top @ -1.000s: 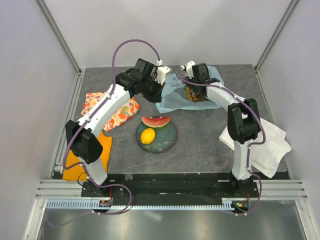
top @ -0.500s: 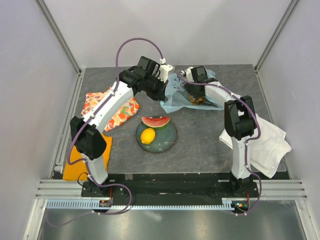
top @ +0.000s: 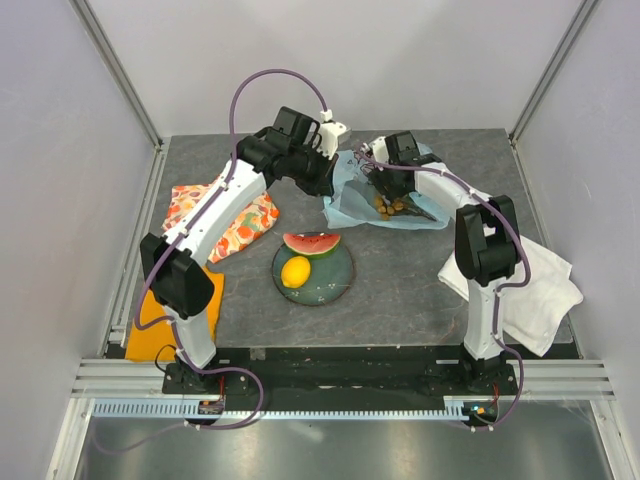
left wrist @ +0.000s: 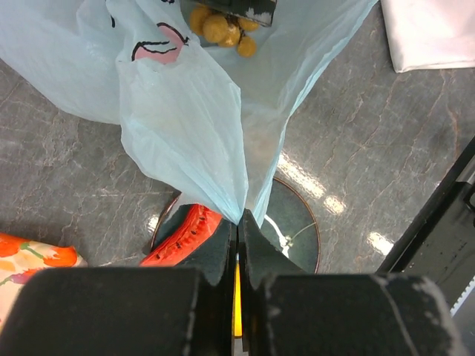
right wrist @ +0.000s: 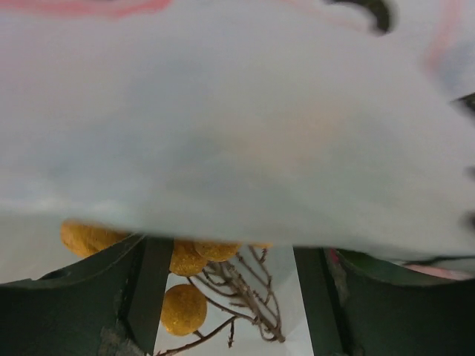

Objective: Take the fake fruits out of the plastic bag
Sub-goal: Adjust the fake fruit in the plastic bag, then take out the fake fruit from the plastic bag, then place the fake fruit on the plate.

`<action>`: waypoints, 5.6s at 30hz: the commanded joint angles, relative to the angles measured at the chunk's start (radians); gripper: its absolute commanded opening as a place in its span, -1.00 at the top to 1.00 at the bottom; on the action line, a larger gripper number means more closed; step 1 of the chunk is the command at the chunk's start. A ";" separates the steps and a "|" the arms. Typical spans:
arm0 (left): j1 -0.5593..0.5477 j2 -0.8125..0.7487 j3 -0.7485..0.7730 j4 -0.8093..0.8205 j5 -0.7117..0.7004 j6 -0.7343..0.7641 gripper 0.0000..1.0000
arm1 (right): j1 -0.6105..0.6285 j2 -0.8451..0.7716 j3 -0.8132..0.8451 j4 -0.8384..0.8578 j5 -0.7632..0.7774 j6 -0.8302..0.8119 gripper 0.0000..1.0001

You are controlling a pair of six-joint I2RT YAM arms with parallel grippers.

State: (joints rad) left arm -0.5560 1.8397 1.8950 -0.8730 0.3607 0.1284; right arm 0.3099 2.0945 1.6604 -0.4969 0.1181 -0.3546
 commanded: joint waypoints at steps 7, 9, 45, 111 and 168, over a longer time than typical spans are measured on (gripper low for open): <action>0.002 0.018 0.075 0.026 0.027 -0.009 0.97 | 0.040 0.056 0.137 -0.362 -0.358 0.048 -0.22; 0.002 0.021 0.076 0.025 0.026 -0.009 0.97 | 0.040 0.045 0.165 -0.414 -0.558 0.061 -0.15; 0.004 0.026 0.131 0.048 0.009 -0.027 0.97 | 0.121 -0.130 0.128 -0.200 -0.422 -0.141 -0.02; 0.039 0.105 0.219 0.062 0.027 -0.046 0.97 | -0.028 -0.270 0.055 -0.370 -0.600 -0.097 0.59; 0.206 -0.224 -0.060 0.029 0.227 -0.007 0.97 | 0.436 -0.413 -0.562 0.227 -0.488 -0.220 0.55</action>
State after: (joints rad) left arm -0.3592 1.6135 1.8313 -0.8455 0.5594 0.1070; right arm 0.7296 1.6463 1.0698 -0.2707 -0.3836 -0.4873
